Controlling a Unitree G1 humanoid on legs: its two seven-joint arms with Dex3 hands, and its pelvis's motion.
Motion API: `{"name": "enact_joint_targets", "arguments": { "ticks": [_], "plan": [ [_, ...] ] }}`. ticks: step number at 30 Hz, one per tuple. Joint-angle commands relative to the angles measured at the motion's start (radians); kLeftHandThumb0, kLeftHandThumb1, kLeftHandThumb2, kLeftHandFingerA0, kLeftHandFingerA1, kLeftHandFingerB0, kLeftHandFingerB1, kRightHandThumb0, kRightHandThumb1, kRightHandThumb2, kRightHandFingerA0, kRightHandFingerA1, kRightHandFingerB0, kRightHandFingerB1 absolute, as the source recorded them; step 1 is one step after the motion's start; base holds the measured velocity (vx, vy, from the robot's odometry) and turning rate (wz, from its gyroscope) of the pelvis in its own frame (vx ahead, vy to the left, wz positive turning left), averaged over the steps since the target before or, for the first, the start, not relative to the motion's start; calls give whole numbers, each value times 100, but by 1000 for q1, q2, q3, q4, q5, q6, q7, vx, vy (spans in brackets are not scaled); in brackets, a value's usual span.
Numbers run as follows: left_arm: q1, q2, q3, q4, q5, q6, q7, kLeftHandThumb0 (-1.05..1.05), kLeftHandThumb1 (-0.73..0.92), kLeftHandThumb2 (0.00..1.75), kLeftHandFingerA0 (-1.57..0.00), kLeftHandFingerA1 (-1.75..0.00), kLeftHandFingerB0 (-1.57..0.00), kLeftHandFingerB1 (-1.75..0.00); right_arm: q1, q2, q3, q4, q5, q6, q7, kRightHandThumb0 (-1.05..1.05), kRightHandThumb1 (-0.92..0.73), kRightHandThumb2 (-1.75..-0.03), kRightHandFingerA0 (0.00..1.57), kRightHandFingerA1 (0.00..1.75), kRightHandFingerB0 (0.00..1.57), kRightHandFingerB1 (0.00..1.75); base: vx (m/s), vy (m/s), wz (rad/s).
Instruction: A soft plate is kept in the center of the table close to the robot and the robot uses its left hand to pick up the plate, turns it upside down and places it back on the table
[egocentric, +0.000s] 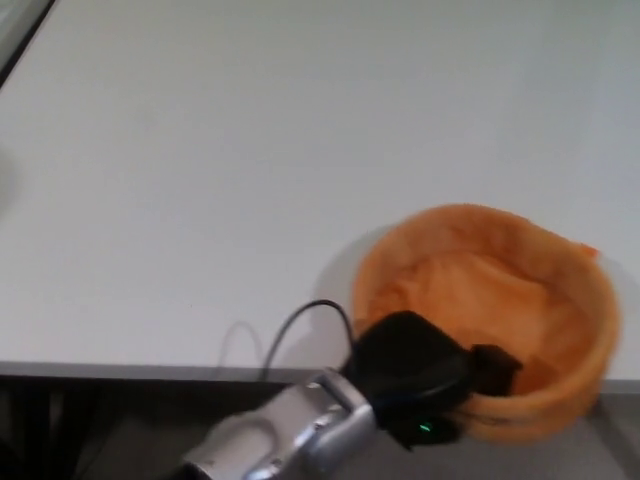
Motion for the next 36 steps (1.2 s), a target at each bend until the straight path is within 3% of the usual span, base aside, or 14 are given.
{"name": "enact_joint_targets", "arguments": {
  "ticks": [1, 3, 5, 7, 8, 9, 11, 18, 19, 21, 22, 34, 35, 36],
  "plan": [
    [114, -292, 170, -51, -570, 27, -248, -25, 36, 96, -128, -146, -112, -138, 5, -24, -9, -21, -68, -3, -54, -72, -84, -66, 57, 41, 45, 35, 0, 0, 0],
    [132, -323, 181, -48, -591, 31, -259, -18, 43, 90, -98, -175, -80, -175, 0, -21, -10, -10, -52, -7, -44, -68, -83, -66, 59, 42, 47, 35, 0, 0, 0],
    [162, -376, 194, -66, -616, 81, -271, -21, 43, 88, -99, -175, -82, -175, -15, -9, -11, 9, 1, 28, -17, -69, -64, -100, 54, 56, 43, 51, 0, 0, 0],
    [188, -429, 215, -88, -640, 146, -278, -35, 36, 95, -128, -146, -113, -138, -29, -7, -9, 29, 31, 37, 15, -67, -78, -64, 60, 41, 50, 36, 0, 0, 0],
    [211, -464, 238, -115, -689, 216, -306, -22, 42, 88, -100, -175, -81, -175, -42, -7, -12, 54, 33, 34, 21, -69, -78, -64, 59, 39, 50, 36, 0, 0, 0],
    [243, -531, 286, -144, -797, 293, -340, -25, 35, 95, -128, -147, -111, -139, -48, -10, -13, 66, 24, 40, 13, -78, -65, -77, 56, 45, 45, 41, 0, 0, 0],
    [257, -589, 339, -141, -890, 307, -351, -16, 44, 88, -99, -175, -77, -175, -47, -10, -12, 61, 11, 37, -1, -69, -77, -64, 60, 39, 49, 35, 0, 0, 0],
    [286, -758, 524, -138, -1200, 377, -302, -19, 46, 84, -105, -175, -83, -175, -13, -25, -9, 2, -61, -7, -42, -70, -83, -66, 59, 39, 45, 35, 0, 0, 0],
    [287, -782, 555, -129, -1238, 364, -284, -18, 45, 82, -103, -175, -80, -175, -10, -24, -7, -9, -51, 3, -36, -70, -66, -102, 52, 55, 38, 50, 0, 0, 0],
    [286, -821, 603, -117, -1303, 341, -249, -18, 46, 81, -103, -175, -79, -175, -8, -22, -4, -28, -42, 21, -34, -70, -66, -102, 52, 55, 39, 50, 0, 0, 0],
    [291, -840, 624, -119, -1341, 342, -236, -17, 47, 78, -101, -175, -76, -175, -9, -20, -3, -28, -42, 22, -34, -70, -82, -66, 60, 38, 46, 35, 0, 0, 0],
    [254, -911, 855, -89, -1676, 326, -144, -20, 45, 87, -102, -175, -58, -175, -34, -25, -5, 4, -53, 3, -34, -66, -82, -66, 61, 38, 45, 34, 0, 0, 0],
    [260, -919, 860, -93, -1683, 317, -124, -19, 45, 85, -104, -175, -59, -175, -35, -26, -4, 6, -50, 3, -31, -67, -67, -101, 52, 55, 38, 50, 0, 0, 0],
    [267, -942, 877, -103, -1717, 288, -78, -17, 48, 81, -107, -175, -61, -175, -42, -24, -4, 17, -47, 10, -30, -70, -82, -65, 61, 38, 47, 35, 0, 0, 0]
  ]
}}
